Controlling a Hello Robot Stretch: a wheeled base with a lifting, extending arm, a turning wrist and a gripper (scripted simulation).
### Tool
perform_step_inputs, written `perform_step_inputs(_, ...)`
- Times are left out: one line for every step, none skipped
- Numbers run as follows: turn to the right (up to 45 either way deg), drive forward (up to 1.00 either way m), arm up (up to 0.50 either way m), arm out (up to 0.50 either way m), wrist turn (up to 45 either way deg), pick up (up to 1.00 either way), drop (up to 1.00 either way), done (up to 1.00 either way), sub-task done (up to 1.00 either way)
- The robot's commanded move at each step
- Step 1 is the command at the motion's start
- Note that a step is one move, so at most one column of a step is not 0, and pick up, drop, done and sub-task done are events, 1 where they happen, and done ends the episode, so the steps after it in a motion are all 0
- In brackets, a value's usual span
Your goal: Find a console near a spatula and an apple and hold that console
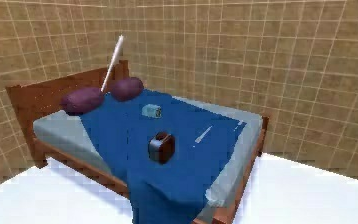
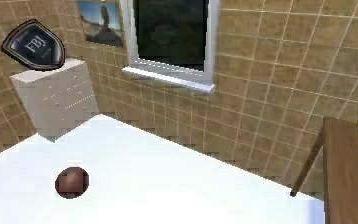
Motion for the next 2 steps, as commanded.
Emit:
perform_step_inputs(-45.0, 0.00, 0.00, 0.00, 0.0, 0.00, 0.00, 0.00, 0.00)
perform_step_inputs(-42.0, 0.00, 0.00, 0.00, 0.0, 0.00, 0.00, 0.00, 0.00)
